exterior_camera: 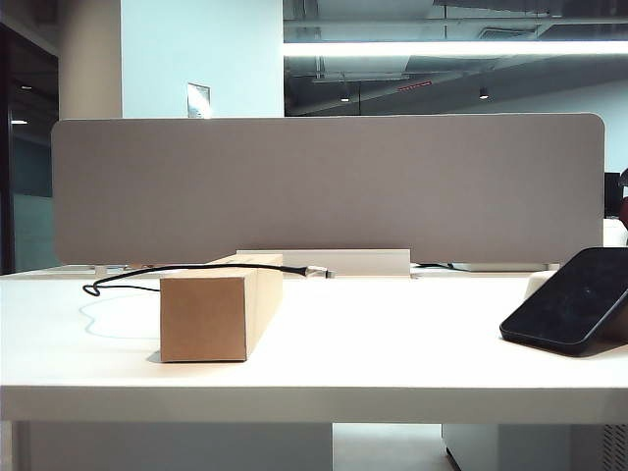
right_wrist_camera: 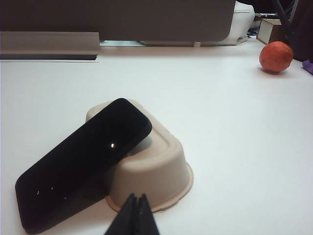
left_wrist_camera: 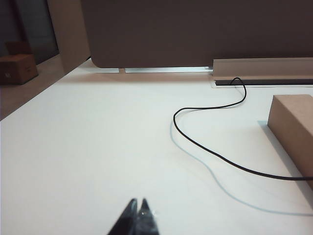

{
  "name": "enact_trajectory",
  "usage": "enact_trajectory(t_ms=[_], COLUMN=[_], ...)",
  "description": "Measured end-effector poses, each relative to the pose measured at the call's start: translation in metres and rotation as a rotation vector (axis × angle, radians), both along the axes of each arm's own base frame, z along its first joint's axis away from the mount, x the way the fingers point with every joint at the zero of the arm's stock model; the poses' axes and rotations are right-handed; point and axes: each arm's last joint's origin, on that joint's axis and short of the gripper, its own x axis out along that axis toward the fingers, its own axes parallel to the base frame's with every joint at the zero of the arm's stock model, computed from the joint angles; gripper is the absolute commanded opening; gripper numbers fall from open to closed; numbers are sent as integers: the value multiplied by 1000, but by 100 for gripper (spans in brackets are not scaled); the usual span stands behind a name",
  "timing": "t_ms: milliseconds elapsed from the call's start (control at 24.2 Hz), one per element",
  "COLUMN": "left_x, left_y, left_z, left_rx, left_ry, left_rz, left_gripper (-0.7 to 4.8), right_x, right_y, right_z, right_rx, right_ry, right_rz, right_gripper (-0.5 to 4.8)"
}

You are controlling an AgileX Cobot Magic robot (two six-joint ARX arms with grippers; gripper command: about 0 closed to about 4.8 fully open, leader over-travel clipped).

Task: Pick up the charging cable and the phone, plug the charging cable into the charging port on the phone, and finally place them back on the table.

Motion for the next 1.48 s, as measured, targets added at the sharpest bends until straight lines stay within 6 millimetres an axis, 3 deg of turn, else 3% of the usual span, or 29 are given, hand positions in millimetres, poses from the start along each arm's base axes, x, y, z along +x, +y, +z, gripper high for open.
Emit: enact_trajectory(t_ms=[701,866,1237,1485], left_x=[0,0,0,-3], left_y=[0,0,-3,-4], left_z=[0,0,6,20], left_rx=[0,0,4,9], left_ry=[-1,-1,-64,-124], left_rz=[0,-1,-107,-134], left_gripper=[-6,-6,-6,-6], right_x=[0,0,0,-4], right_y=[0,1,3,3], right_z=[0,0,1,22], right_rx=[1,69,86,109], right_ry=[0,-7,-6,-65], right_rz=[0,12,89,99], right_gripper=[-5,-5,-5,-5])
